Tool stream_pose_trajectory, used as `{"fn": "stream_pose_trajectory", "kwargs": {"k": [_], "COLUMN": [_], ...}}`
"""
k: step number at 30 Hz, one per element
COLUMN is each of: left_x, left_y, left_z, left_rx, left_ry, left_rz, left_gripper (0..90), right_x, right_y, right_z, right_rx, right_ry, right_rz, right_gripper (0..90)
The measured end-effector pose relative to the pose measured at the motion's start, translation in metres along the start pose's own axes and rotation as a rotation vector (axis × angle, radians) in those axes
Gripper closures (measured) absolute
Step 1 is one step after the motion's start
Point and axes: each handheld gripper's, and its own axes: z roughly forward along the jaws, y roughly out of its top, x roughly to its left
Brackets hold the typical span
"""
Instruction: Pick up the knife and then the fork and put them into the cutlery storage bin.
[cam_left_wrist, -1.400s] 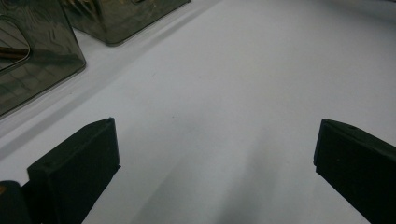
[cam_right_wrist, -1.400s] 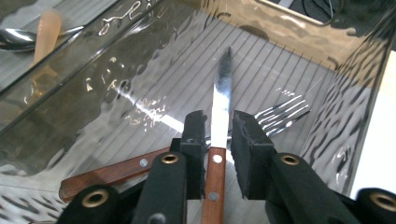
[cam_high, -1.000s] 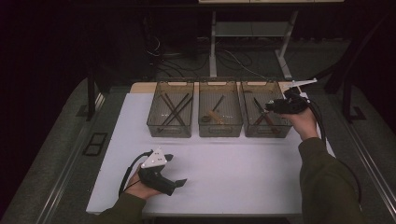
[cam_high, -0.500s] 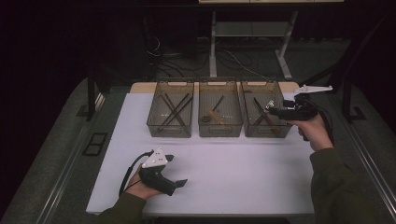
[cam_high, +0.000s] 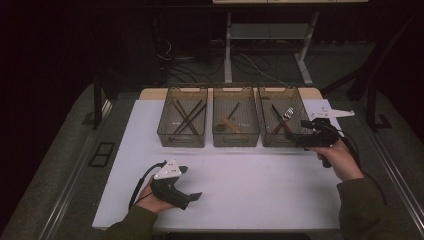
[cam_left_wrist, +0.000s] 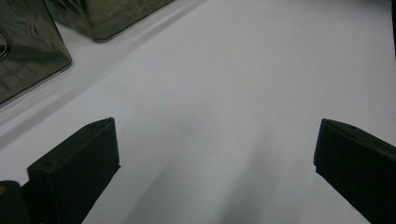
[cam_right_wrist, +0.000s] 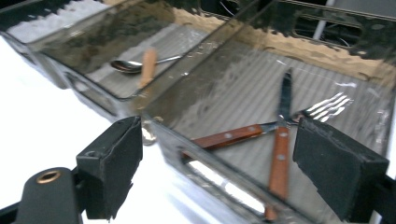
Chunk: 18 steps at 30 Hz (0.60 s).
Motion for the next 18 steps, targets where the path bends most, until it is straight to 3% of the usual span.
{"fn": "stream_pose_trajectory", "kwargs": {"k": [9,18], "left_x": [0.001,0.002], "left_y": [0.0,0.0], "left_z": [-0.001,-0.001], "left_rx": [0.0,-0.002], "left_ry": [0.002,0.004], "left_rz": [-0.005,-0.009], "left_gripper": [0.0,0.0], "right_x": [0.028,0.05], "right_y": [-0.014,-0.031], "right_z": [-0.01,-0.018], "right_rx": [-0.052,-0.06], "right_ry": [0.023,0.067], "right_rz": [-0.024,-0.058], "right_gripper": [14.0,14.0]}}
